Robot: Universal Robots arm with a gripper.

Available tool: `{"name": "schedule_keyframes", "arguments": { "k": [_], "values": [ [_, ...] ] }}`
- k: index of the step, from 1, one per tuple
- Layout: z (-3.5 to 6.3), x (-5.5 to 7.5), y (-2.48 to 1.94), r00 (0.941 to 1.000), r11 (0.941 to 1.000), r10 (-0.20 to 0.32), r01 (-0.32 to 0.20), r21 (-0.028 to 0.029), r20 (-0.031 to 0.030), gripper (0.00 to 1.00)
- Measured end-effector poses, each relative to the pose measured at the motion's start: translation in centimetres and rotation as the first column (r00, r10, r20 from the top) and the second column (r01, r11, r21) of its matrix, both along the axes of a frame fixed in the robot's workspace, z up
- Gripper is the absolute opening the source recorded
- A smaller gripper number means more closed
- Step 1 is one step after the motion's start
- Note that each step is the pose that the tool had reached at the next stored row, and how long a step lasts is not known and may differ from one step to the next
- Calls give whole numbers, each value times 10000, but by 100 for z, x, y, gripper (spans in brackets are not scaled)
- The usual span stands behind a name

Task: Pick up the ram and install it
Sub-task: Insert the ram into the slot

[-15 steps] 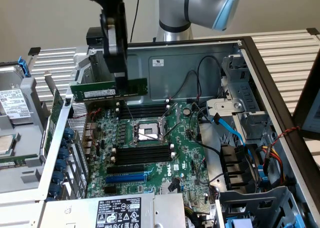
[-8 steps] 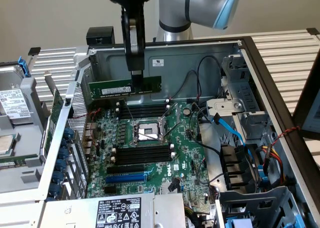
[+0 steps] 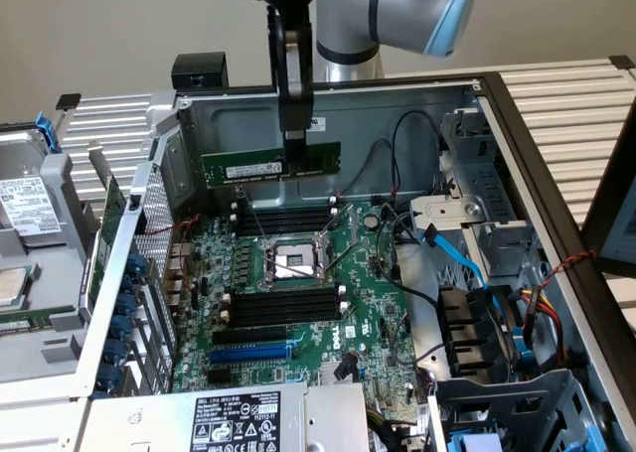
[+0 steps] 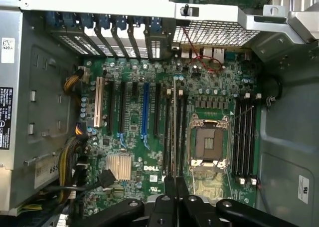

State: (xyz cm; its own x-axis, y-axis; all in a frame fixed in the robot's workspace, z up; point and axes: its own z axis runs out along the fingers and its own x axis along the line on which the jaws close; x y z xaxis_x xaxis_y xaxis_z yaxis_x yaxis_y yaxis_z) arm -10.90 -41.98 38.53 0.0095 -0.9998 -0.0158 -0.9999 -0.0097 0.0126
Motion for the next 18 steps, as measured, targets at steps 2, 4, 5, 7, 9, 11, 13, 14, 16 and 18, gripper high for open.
{"name": "schedule_keyframes", "arguments": {
  "k": [2, 4, 5, 7, 9, 11, 13, 14, 16, 18],
  "values": [
    [-13, 65, 10, 10000, 10000, 0, 0, 0, 0, 12],
    [-27, 103, 17, 10000, 10000, 0, 0, 0, 0, 12],
    [-34, 113, 21, 10000, 10000, -1, 1, 1, -4, 12],
    [-48, 120, 46, 10000, 10000, -2, 2, 0, -23, 12],
    [-57, 121, 68, 10000, 10000, 0, 0, 0, -40, 12],
    [-66, 121, 85, 10000, 10000, -1, 1, 0, -70, 12],
    [-79, 121, 116, 9999, 10000, 0, 0, -1, -103, 12],
    [-89, 121, 141, 9999, 10000, -1, 0, -14, -110, 12],
    [-112, 120, 192, 9999, 10000, -1, 1, -58, -113, 12],
    [-136, 119, 230, 9999, 9999, -2, 0, -104, -112, 12]
  ]
}}
